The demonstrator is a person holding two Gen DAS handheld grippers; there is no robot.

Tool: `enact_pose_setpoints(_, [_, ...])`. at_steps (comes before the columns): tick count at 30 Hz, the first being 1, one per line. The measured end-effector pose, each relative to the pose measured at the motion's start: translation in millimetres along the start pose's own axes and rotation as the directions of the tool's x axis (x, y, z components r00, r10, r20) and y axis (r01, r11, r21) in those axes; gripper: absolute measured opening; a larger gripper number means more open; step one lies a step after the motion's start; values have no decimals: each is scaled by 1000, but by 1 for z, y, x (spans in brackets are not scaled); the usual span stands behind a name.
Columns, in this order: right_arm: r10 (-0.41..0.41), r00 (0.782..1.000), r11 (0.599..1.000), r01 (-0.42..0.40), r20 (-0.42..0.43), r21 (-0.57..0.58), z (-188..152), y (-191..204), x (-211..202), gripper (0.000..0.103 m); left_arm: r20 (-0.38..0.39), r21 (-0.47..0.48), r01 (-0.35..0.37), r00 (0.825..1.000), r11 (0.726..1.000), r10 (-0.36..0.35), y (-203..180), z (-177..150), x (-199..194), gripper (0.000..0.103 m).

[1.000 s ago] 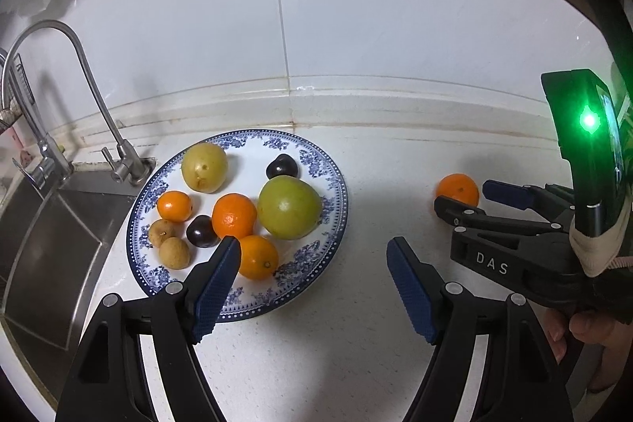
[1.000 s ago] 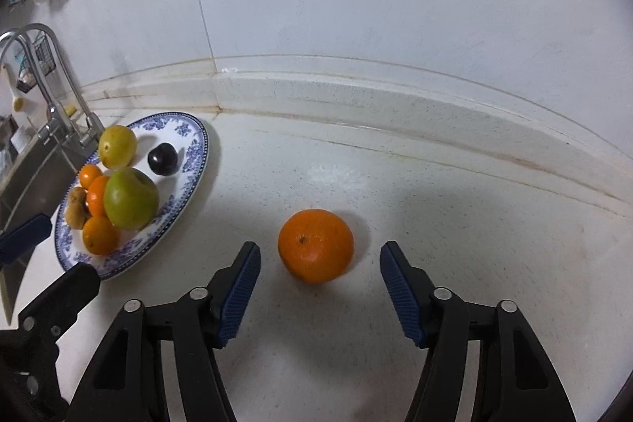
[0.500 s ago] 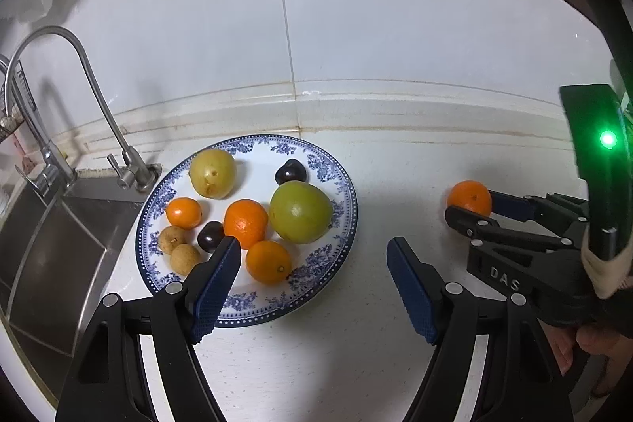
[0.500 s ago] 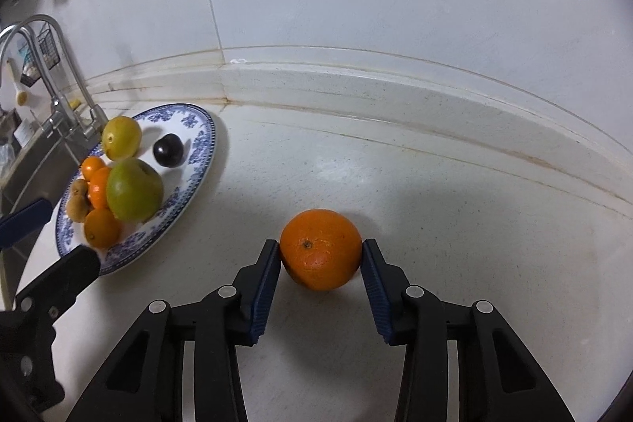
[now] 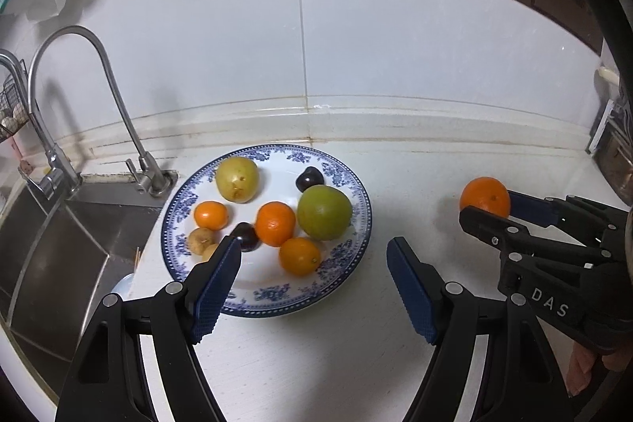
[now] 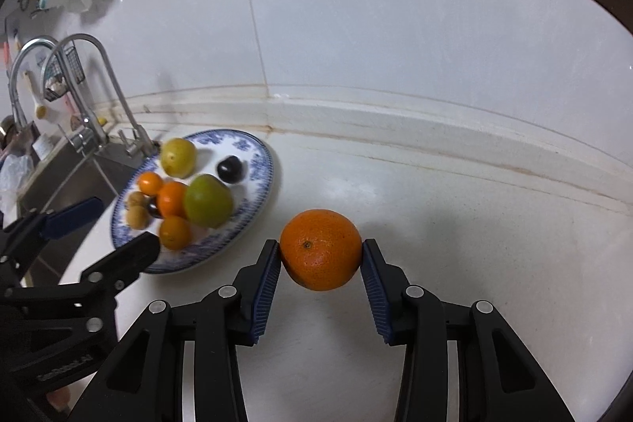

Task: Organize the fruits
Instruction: 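Carry the orange over the plate with the right gripper and lower it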

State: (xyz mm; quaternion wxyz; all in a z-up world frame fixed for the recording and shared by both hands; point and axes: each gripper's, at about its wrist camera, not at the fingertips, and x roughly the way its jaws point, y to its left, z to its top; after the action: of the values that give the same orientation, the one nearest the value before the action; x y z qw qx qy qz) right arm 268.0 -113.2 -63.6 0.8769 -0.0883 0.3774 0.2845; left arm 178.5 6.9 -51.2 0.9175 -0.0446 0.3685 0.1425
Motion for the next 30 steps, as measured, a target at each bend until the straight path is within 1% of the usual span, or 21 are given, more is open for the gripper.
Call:
enact_pose_setpoints(6, [0,1000,1000,0,22,-8,1,23,-15,43,16,8,4,1000,1000,-5,20,-2,-16,75])
enact_pose_setpoints(16, [18,998,999,-17,52,-34,6,68,-23,43,38,15,3,999,1000,-4,62,-4,-33,75])
enact_pose_setpoints(23, [28,998,998,-25,51,-61,15,96,-13,43,31,22,-6,999,1000,6,91,-8,-32,75])
enact_pose_setpoints(28, [34,999,997,-31,40,-75,26,113,2,43,17,26,-16,1000,1000,15,107,-9,-26,75])
enact_pose_setpoints(30, [25,999,996,-22,37,-83,31,119,10,43,14,33,-22,1000,999,22,112,-9,-23,75])
